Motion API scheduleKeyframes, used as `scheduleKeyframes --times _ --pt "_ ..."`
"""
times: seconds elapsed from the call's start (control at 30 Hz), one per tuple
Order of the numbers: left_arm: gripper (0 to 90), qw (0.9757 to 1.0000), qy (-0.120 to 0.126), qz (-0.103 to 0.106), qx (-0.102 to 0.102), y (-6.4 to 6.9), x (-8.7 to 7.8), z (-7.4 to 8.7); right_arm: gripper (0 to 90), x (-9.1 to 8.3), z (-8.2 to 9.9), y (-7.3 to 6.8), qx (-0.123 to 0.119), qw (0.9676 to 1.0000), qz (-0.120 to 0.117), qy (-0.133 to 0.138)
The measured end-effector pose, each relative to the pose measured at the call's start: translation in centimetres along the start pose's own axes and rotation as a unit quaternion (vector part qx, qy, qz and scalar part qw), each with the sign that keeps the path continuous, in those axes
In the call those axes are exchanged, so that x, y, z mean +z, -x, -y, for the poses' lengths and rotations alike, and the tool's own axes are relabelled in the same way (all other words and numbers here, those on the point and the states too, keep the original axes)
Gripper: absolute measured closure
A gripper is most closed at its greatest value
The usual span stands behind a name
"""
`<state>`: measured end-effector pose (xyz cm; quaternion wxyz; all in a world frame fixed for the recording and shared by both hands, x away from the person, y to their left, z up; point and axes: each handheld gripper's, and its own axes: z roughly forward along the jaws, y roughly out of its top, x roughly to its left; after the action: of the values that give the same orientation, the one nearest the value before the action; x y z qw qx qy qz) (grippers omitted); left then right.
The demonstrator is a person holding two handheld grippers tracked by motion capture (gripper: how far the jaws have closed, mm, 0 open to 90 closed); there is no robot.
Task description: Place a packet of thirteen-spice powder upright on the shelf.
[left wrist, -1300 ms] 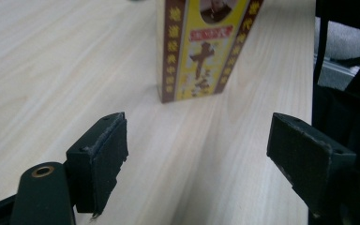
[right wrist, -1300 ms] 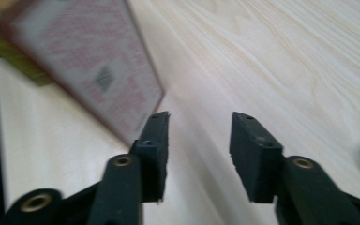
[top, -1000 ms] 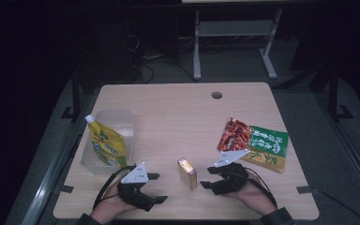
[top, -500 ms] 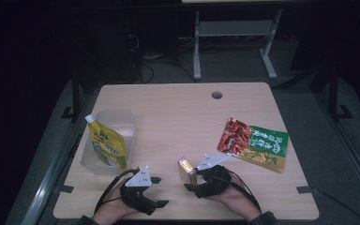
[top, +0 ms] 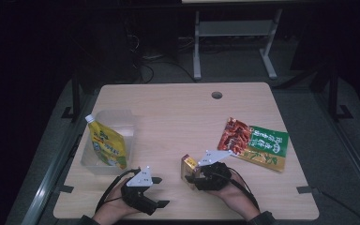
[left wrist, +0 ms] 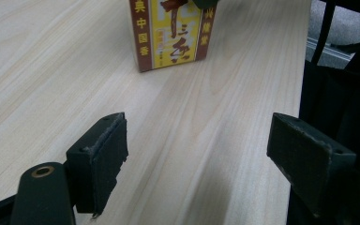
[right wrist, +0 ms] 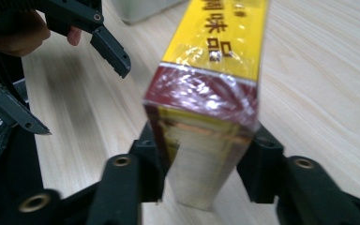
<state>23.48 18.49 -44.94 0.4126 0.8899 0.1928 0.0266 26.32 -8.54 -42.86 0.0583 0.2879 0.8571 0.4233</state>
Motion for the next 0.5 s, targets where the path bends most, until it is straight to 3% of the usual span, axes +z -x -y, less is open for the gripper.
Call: scheduleKeyframes --times 0.17,0.5 --pt "19.8 1.0 -0.002 -0.002 0.005 -0.05 0.06 0.05 66.0 -0.26 -0.08 0.32 -0.003 1.0 0.007 0.004" --pt "19.7 0.9999 -0.002 -0.004 0.01 -0.21 0.11 0.09 66.8 -0.52 -0.48 0.92 -0.018 0.9998 -0.001 0.011"
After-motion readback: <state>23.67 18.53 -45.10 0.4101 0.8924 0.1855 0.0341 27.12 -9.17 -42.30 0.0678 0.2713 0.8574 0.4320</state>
